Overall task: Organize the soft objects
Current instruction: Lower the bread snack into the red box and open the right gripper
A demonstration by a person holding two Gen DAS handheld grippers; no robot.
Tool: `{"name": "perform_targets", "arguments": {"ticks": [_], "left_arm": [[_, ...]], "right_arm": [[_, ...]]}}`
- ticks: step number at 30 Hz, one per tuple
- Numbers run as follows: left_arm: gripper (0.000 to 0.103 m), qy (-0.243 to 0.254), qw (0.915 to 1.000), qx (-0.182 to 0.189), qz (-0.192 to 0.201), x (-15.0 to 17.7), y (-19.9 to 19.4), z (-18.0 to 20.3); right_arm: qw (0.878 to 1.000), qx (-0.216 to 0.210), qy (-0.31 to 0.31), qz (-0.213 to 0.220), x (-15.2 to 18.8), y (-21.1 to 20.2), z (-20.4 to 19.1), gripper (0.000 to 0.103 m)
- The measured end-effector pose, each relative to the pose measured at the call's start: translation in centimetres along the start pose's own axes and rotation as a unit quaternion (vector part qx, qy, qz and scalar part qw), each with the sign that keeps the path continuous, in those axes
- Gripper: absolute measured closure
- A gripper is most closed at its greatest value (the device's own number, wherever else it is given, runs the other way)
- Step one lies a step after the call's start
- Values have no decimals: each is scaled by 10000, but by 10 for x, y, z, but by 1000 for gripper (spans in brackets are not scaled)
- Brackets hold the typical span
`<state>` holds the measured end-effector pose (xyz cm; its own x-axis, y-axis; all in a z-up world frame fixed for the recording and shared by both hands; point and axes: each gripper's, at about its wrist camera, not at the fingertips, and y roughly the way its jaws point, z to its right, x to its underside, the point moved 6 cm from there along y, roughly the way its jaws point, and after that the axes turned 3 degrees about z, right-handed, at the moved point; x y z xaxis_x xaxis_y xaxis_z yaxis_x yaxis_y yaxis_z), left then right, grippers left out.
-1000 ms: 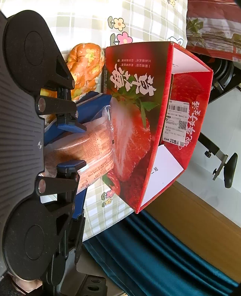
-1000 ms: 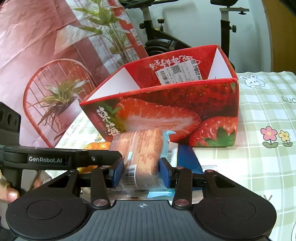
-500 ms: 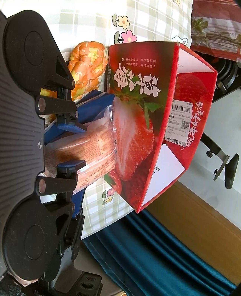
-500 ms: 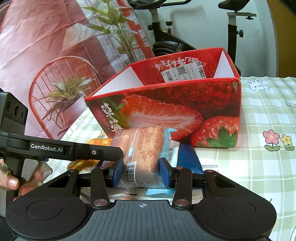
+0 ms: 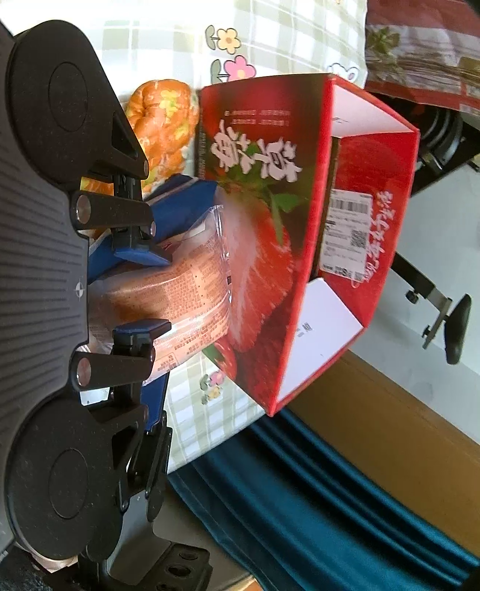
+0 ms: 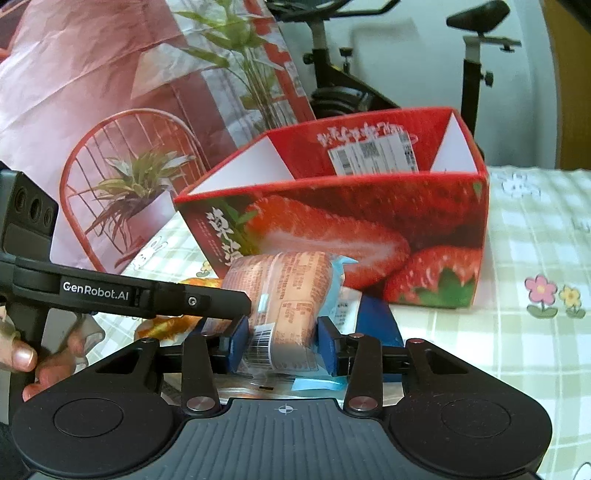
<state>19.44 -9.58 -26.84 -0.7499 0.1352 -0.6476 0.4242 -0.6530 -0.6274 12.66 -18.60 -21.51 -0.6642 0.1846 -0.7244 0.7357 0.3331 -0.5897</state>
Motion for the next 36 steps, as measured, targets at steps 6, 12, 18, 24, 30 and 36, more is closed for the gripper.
{"name": "perform_targets", "arguments": {"ticks": [6,12,18,24,30,36], "left_arm": [[70,122,9993,167,319,-12,-24,12],[70,402,9962,177,748,-36,-44,30],[70,634,9931,197,962,-74,-36,37],[70,694,9927,338,922,-115,-2,30],[71,368,9970,280,627,-134,46,12],[71,245,9992,222,224,-137,84,-3]], "right_arm": [[9994,-69,-213,248,-14,-19,-11,66],[9968,-74,-556,576,-45,-36,-21,66],[9935,98,-854,750,-85,-34,-14,66],[9926,388,-964,632,-121,-6,15,66],[9913,647,-1104,323,-138,33,42,66],[9920,781,-974,-166,-135,73,69,66]]}}
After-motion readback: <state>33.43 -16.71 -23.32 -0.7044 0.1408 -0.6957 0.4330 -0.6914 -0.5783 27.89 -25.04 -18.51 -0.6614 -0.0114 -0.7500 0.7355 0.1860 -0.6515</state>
